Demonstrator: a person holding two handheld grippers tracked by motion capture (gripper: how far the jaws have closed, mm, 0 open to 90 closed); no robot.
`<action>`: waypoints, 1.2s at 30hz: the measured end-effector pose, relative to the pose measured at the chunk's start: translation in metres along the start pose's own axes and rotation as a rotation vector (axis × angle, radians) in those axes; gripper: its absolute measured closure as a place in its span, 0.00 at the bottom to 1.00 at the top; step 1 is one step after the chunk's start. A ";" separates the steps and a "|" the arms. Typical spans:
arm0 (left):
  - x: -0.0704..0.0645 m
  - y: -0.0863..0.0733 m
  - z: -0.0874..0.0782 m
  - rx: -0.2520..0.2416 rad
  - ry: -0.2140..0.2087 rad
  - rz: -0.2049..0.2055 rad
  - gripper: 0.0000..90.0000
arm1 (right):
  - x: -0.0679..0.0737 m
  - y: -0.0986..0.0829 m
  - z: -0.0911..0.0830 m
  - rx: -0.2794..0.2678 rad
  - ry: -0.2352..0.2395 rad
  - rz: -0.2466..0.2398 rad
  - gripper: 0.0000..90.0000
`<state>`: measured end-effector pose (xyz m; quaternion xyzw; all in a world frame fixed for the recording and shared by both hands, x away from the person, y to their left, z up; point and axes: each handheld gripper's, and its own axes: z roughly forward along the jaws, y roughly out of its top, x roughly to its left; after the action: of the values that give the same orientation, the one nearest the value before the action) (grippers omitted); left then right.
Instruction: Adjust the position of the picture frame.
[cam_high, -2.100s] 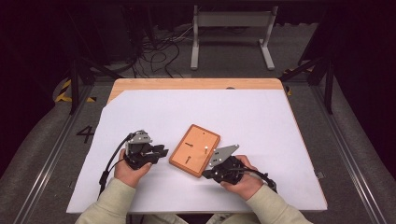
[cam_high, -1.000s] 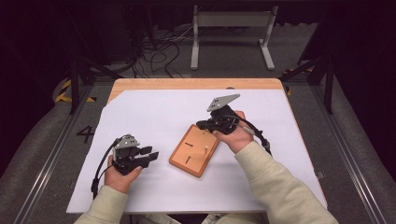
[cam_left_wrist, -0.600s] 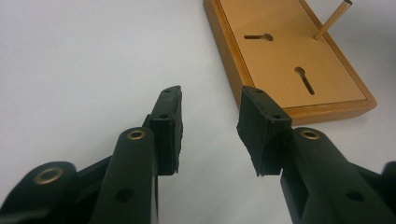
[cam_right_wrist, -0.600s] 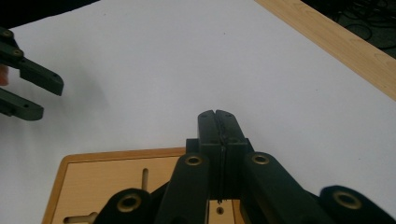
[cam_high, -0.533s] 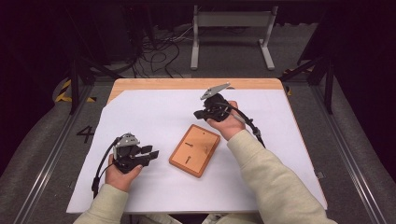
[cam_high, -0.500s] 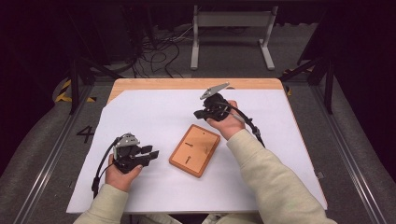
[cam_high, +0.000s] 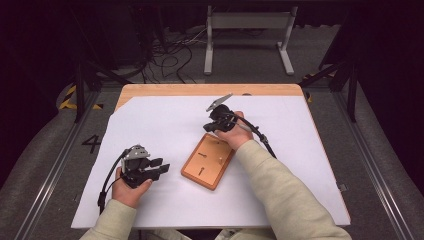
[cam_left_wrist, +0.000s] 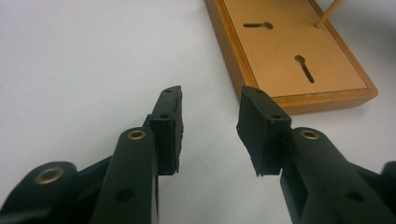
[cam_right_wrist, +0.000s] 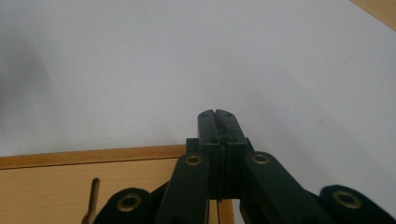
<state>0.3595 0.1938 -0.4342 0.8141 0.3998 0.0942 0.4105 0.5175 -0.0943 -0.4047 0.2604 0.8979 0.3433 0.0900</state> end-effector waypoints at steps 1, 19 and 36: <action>0.000 0.000 0.000 0.000 0.000 0.000 0.67 | 0.000 0.000 0.000 0.000 0.000 0.000 1.00; 0.002 -0.006 -0.005 0.001 0.005 -0.011 0.67 | 0.006 0.008 0.045 0.135 0.008 -0.029 1.00; 0.000 -0.005 -0.002 0.005 -0.017 -0.009 0.70 | 0.006 -0.014 0.018 0.216 -0.021 -0.027 1.00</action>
<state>0.3558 0.1960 -0.4365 0.8141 0.4002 0.0846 0.4123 0.5126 -0.0899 -0.4277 0.2599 0.9321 0.2408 0.0756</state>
